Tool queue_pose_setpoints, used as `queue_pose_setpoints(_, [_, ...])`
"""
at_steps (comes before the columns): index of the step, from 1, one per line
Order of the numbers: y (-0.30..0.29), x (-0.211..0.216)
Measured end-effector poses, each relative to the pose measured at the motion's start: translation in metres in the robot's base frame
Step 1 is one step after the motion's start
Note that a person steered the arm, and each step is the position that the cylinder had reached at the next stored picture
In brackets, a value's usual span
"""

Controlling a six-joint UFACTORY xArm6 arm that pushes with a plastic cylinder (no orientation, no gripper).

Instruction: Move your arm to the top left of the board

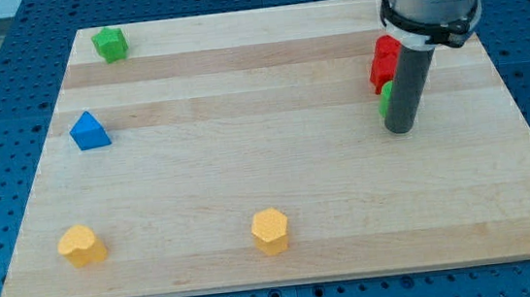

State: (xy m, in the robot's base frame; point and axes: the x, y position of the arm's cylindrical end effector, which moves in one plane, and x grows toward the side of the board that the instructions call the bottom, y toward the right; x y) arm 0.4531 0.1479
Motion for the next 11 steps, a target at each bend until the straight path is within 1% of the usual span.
queue_pose_setpoints(3, [0.0,-0.003])
queue_pose_setpoints(4, [-0.007,0.002])
queue_pose_setpoints(5, [-0.073,-0.009])
queue_pose_setpoints(6, [-0.121,-0.065])
queue_pose_setpoints(7, [-0.149,-0.14])
queue_pose_setpoints(8, [-0.203,-0.201])
queue_pose_setpoints(9, [-0.29,-0.237])
queue_pose_setpoints(10, [-0.383,-0.262])
queue_pose_setpoints(11, [-0.45,-0.255])
